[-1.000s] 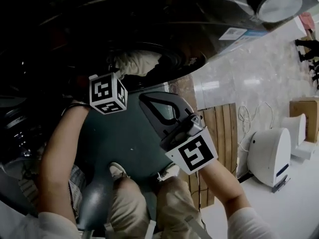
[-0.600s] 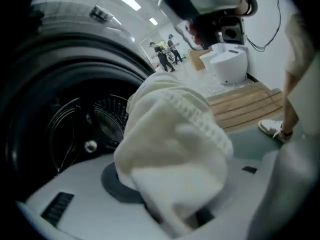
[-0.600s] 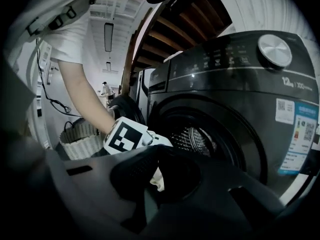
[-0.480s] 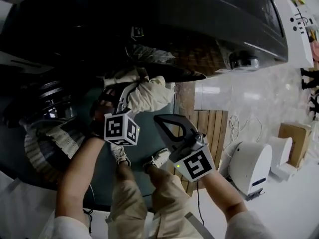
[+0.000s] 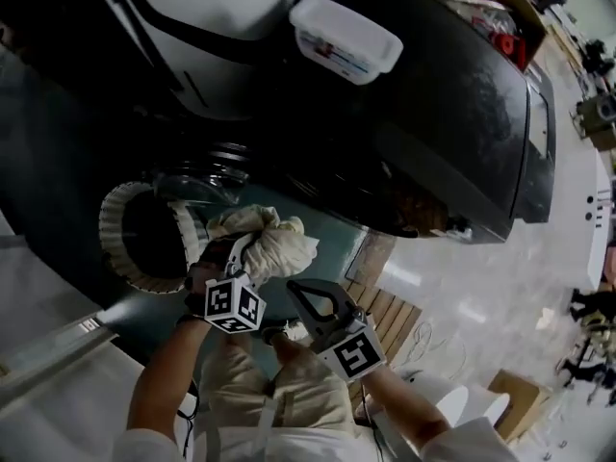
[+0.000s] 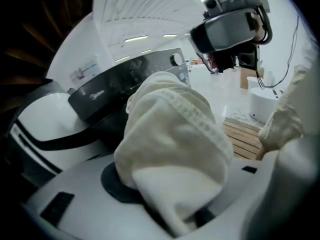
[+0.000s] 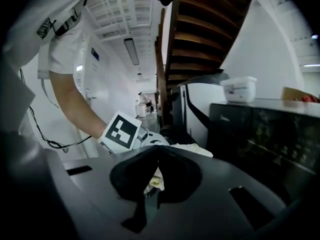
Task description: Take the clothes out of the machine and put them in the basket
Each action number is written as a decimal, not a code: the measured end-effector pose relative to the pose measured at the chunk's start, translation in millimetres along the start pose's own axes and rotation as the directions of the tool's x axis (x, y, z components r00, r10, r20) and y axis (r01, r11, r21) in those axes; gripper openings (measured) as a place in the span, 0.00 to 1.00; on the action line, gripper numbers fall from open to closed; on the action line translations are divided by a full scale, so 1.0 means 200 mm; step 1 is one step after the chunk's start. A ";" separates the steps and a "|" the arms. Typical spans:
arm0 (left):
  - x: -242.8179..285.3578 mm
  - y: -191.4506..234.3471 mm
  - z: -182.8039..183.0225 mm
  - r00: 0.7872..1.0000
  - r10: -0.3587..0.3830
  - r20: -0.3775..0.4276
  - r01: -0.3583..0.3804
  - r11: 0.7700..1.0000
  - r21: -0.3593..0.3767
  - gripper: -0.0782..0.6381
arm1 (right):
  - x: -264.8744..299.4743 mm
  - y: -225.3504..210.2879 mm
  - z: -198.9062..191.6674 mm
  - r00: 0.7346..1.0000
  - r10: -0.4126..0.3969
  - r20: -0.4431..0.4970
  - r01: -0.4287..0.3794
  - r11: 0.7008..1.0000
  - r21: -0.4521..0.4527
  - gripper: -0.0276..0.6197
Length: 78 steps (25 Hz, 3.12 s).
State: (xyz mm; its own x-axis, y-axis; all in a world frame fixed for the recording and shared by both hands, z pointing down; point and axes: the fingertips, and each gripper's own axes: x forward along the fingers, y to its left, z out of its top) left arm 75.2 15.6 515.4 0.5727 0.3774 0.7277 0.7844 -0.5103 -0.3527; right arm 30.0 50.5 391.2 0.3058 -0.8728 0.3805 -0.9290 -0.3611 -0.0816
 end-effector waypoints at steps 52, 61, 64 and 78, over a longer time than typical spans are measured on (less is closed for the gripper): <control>-0.74 0.12 -2.40 0.775 0.204 -0.598 -0.541 -0.275 -0.795 0.44 | 1.84 1.06 0.27 0.570 0.709 -0.416 -0.820 0.524 -0.232 0.07; -0.51 0.11 -2.69 0.806 0.064 -0.589 -0.563 -0.226 -0.795 0.50 | 1.94 0.95 0.05 0.575 0.685 -0.447 -0.807 0.563 -0.176 0.06; -0.42 0.09 -2.74 0.815 0.033 -0.579 -0.558 -0.230 -0.798 0.52 | 1.97 0.91 -0.01 0.573 0.676 -0.464 -0.806 0.569 -0.165 0.07; -0.53 0.18 -2.81 0.785 0.073 -0.615 -0.587 -0.230 -0.777 0.67 | 2.05 0.89 0.07 0.591 0.683 -0.429 -0.793 0.591 -0.152 0.07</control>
State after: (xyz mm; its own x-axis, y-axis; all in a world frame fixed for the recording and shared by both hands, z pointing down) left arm -90.4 -476.9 756.4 0.3603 -0.2158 0.9076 -0.7015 -0.7040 0.1111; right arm -7.0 -376.0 520.4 -0.5432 -0.6219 0.5641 -0.8227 0.5283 -0.2098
